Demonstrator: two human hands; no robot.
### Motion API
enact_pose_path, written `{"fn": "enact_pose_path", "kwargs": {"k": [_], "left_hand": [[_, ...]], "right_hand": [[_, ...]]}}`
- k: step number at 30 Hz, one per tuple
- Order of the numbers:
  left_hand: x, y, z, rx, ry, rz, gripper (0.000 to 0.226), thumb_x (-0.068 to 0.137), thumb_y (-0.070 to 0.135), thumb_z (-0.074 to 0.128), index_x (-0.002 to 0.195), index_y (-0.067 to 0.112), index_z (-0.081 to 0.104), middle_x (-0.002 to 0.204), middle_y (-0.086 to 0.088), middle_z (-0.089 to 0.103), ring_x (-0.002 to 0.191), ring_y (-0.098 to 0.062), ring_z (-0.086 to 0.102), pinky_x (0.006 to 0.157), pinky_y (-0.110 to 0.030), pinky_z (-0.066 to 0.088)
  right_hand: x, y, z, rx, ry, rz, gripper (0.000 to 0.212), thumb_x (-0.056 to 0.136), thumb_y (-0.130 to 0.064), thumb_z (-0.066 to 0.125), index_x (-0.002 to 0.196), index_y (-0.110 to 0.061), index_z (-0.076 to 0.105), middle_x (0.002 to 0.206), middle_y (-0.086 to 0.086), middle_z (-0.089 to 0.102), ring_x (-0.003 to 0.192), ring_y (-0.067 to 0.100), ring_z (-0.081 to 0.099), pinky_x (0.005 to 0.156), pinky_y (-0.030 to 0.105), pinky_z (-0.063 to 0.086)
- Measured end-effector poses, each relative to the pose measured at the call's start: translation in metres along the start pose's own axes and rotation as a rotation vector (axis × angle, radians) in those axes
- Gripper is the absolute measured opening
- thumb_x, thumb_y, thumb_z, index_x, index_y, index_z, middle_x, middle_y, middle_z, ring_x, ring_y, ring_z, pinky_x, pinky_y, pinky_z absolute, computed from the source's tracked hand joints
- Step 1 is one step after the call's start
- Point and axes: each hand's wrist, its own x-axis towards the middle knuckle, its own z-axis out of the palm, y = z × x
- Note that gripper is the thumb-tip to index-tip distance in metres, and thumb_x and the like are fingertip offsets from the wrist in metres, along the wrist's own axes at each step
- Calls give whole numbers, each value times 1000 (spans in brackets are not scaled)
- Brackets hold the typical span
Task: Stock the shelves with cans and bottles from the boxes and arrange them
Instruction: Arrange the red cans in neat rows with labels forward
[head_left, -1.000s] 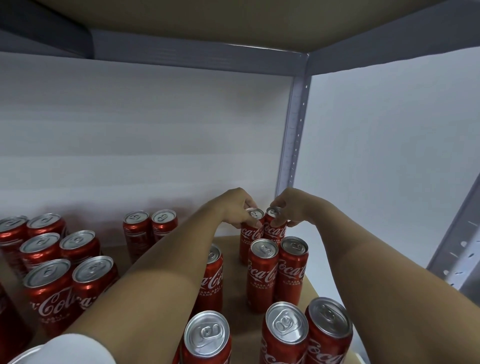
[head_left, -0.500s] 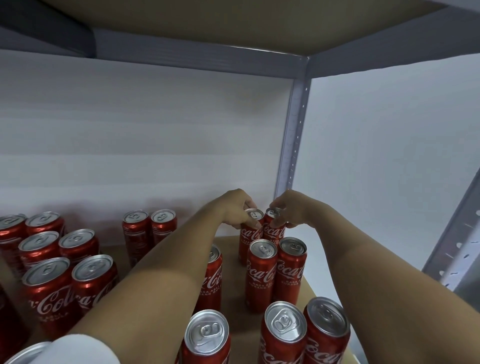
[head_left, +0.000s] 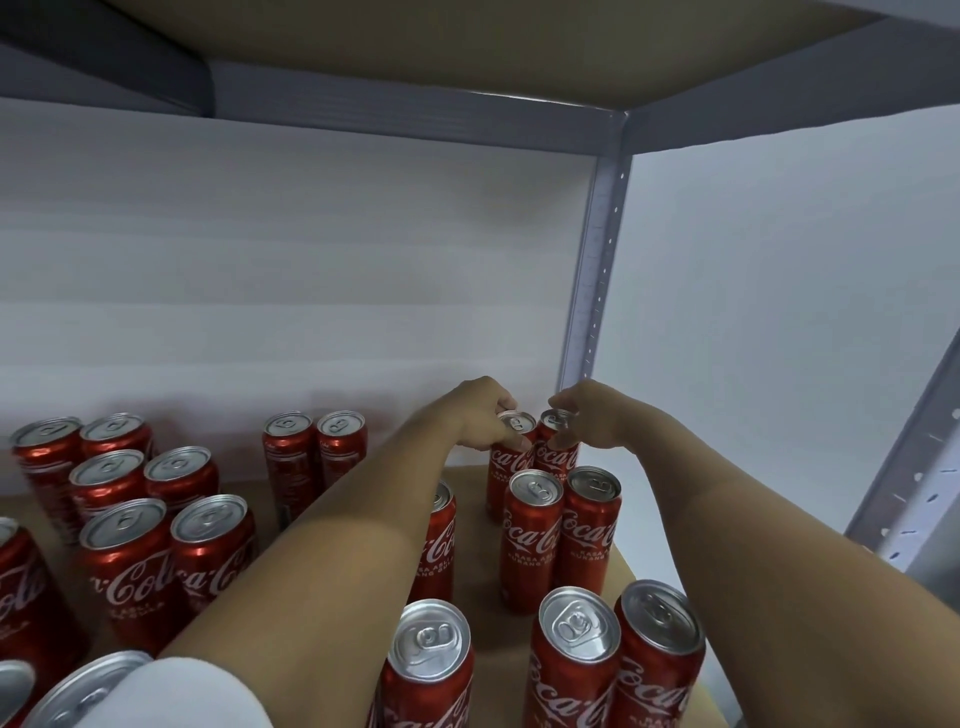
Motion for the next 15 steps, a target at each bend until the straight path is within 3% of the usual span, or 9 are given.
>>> {"fn": "enact_pose_path", "kwargs": {"k": [4,9,15], "left_hand": [[-11,-7,-13,35,7,10,95,73,38,92,152,11,45,149,-5,56,134,-22,55,113,-42,44],[-37,-30,-57,69,60,10,78,78,31,89,146,12,55,141,-4,63,125,-18,62,109,-38,48],[-80,-77,-123,206,168,-105,70,78,28,90,139,12,61,134,-4,68,119,-18,65,107,-38,49]], "right_hand": [[0,-15,-3,73,30,-27,72,80,-11,77,146,-10,49,146,6,55,135,25,50,111,39,42],[5,-61,3,122,102,-142,63,80,-16,75,140,-16,57,141,2,58,132,21,53,107,34,44],[19,-135,25,182,22,-241,51,80,-13,79,130,-13,67,132,2,65,123,19,58,99,26,45]]}}
